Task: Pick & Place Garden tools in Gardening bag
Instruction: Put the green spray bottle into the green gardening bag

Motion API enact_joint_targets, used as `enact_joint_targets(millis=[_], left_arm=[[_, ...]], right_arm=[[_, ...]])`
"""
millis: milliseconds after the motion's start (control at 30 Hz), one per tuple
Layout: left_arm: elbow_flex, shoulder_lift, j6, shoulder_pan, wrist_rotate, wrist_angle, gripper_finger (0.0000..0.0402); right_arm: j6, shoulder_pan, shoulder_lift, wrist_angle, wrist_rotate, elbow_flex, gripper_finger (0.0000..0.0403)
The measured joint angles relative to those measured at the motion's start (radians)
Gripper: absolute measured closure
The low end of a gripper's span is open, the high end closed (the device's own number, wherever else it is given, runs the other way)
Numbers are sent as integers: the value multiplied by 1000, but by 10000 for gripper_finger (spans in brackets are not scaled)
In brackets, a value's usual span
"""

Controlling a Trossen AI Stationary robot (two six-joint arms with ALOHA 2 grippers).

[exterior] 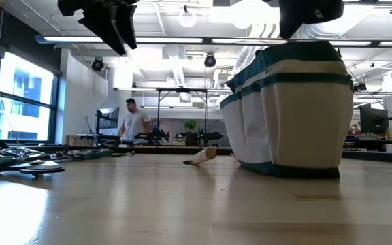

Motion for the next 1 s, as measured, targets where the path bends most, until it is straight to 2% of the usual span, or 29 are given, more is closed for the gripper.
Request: enact_joint_targets(millis=[233, 1000], left_arm=[[0, 0, -1, 0, 17, -2, 149], [0, 0, -30, 0, 21, -10, 149]], right_arm=[[-12, 2, 41, 3, -5, 0, 400], [-83, -61, 56, -18, 100, 0, 400]])
